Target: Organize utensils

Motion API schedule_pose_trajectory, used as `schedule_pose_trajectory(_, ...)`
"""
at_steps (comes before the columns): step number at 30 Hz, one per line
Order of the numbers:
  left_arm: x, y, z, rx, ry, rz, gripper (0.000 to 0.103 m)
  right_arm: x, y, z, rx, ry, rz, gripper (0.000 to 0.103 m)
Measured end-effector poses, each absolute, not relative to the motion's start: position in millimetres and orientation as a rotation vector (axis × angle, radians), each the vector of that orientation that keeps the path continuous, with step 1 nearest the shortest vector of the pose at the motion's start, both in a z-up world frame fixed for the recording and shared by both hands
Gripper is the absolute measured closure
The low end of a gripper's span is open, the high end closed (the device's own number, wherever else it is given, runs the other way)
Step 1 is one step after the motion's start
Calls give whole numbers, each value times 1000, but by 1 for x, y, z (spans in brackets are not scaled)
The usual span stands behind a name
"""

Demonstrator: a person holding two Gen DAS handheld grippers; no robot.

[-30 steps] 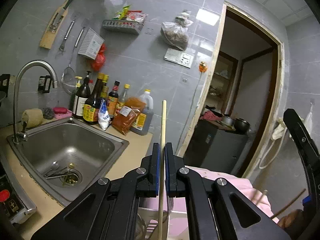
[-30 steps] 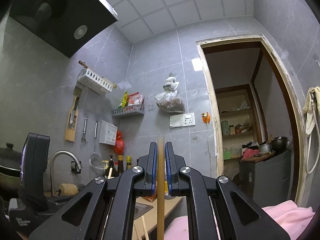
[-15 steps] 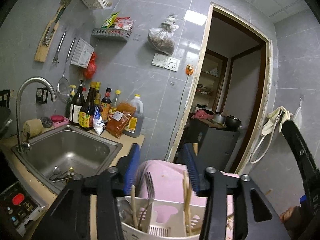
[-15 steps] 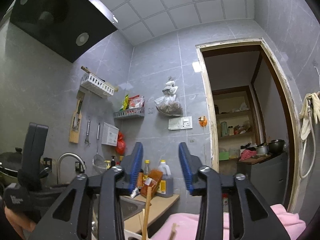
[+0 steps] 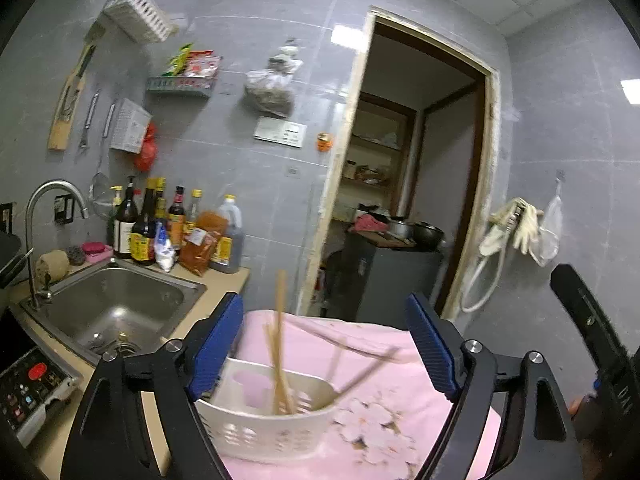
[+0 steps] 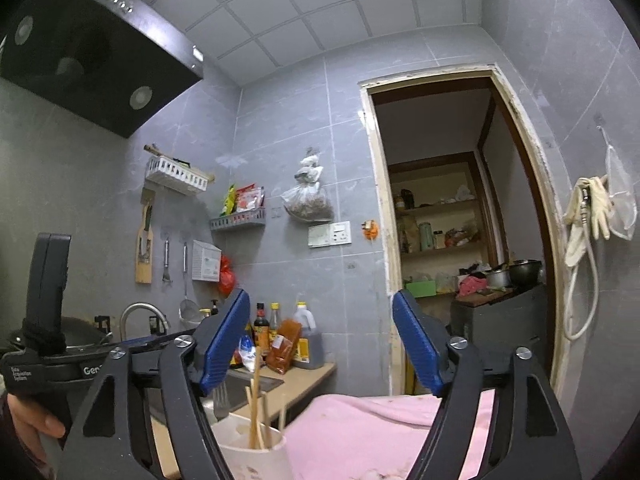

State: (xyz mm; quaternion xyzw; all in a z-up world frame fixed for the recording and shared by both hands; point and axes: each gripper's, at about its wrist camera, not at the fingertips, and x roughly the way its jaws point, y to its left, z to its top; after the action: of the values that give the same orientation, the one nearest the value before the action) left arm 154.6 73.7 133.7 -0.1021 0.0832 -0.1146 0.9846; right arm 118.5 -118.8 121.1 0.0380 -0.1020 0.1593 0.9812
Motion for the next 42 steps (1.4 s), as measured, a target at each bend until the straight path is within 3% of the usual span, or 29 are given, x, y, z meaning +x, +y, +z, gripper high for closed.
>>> schedule_pose_trajectory(10, 112, 13, 142, -126, 168, -323, 10, 58, -187, 155, -10, -113, 277, 9)
schedule_pose_trajectory(17, 87, -9, 124, -130, 228, -327, 9, 26, -214, 152, -37, -4, 247, 1)
schedule_pose_trajectory(30, 67, -3, 63, -106, 285, -101, 8, 16, -192, 67, -16, 41, 204, 0)
schedule_pose_trajectory(42, 39, 33, 0, -122, 302, -11, 8, 16, -182, 21, 24, 44, 115, 0)
